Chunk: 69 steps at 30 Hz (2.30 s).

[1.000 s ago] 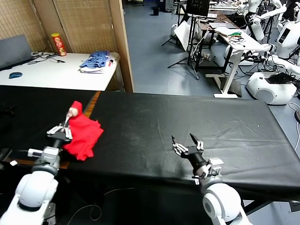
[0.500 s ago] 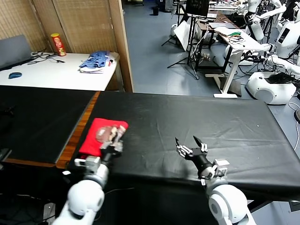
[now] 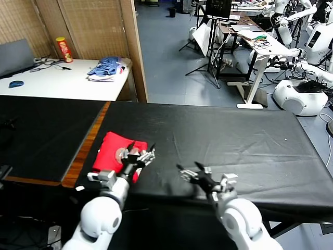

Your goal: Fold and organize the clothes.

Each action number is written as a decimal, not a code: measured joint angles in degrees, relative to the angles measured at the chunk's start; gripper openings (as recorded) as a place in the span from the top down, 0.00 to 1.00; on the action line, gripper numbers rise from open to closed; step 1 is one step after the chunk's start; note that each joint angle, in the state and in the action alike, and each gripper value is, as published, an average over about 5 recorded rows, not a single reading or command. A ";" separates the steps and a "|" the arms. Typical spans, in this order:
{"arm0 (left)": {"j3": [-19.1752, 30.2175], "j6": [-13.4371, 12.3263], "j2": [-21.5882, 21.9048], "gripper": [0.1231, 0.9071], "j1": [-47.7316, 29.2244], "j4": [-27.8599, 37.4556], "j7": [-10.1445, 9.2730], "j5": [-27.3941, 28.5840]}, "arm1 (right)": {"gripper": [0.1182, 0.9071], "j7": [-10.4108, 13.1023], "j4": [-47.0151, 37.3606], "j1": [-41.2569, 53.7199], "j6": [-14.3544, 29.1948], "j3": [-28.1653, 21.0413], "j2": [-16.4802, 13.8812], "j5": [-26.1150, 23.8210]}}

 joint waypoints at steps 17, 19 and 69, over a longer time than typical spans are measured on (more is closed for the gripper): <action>-6.31 -1.06 3.64 0.14 4.49 -3.16 -0.47 1.50 | 0.24 4.10 -20.28 16.30 0.50 -15.90 10.09 3.56; -6.81 -1.16 3.60 0.14 5.11 -3.65 -0.47 1.63 | 0.35 3.88 -21.84 16.90 0.98 -16.32 11.02 3.00; -9.42 -10.78 5.72 0.14 17.67 -4.65 -4.38 2.91 | 0.14 4.09 6.96 -18.48 28.53 9.09 -7.45 -29.62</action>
